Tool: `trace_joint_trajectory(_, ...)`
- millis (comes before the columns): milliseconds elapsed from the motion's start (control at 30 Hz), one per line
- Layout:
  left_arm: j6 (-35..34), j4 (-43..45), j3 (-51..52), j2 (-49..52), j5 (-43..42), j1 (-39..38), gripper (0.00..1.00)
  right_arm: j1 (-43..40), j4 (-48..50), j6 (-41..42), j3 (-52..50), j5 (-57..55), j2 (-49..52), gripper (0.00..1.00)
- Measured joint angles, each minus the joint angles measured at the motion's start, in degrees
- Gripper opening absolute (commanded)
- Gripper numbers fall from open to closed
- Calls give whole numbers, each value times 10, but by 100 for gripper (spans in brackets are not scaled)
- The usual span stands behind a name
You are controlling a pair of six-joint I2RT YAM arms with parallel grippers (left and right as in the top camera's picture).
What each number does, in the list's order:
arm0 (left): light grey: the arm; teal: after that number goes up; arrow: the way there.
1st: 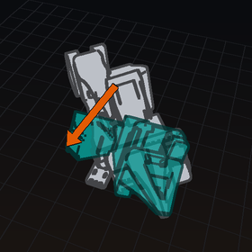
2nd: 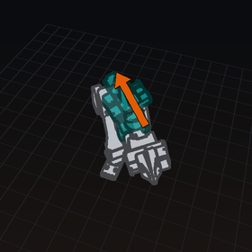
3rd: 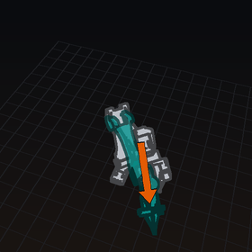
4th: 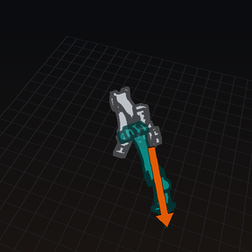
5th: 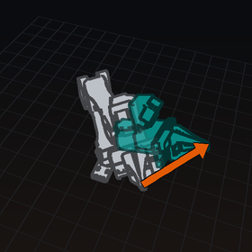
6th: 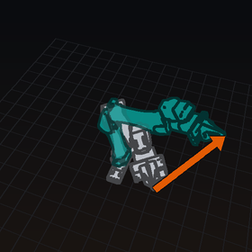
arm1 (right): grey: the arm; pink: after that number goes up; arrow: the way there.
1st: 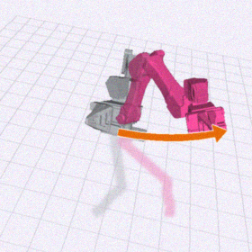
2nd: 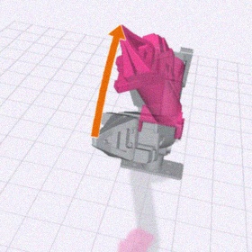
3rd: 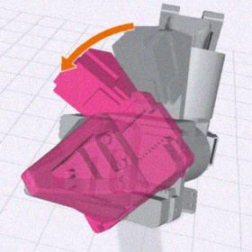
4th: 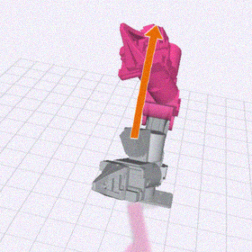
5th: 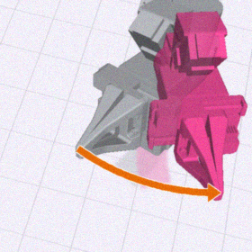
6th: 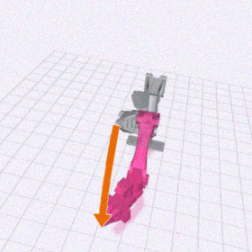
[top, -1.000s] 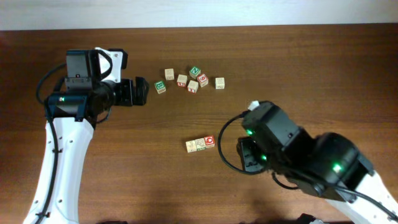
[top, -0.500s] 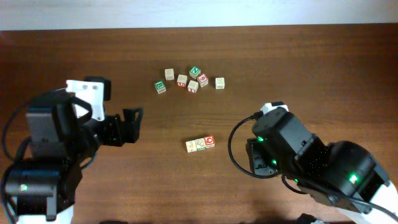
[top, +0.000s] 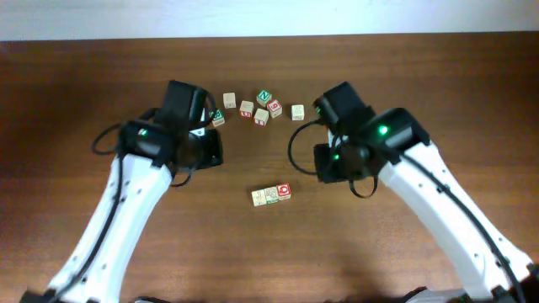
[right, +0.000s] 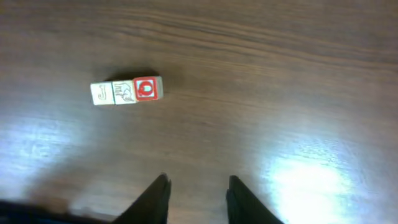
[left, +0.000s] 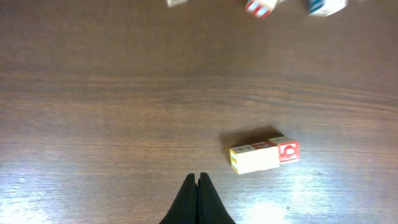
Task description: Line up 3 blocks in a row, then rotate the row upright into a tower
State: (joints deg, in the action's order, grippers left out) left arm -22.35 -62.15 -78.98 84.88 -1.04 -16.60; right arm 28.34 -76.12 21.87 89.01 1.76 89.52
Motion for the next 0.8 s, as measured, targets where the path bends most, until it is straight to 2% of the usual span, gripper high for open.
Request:
trace_joint_trajectory(100,0,1,3,38,0,0,0,-46,28,-56,-19,57,22,17)
trace_joint_trajectory(233,0,26,54,35,-7,0,0,-96,118,-108,-134,128,27,17)
trace_joint_trajectory(300,-2,74,100,34,-33,-1,0,-102,182,-116,-189,145,29,17)
trace_joint_trajectory(533,-29,178,183,34,-74,-36,0,-101,312,-102,-252,186,46,15)
trace_joint_trajectory(700,-55,250,242,34,-74,-36,0,-86,357,-83,-254,204,108,14)
trace_joint_trajectory(800,-61,254,254,34,-74,-37,0,-73,376,-74,-254,209,129,14)
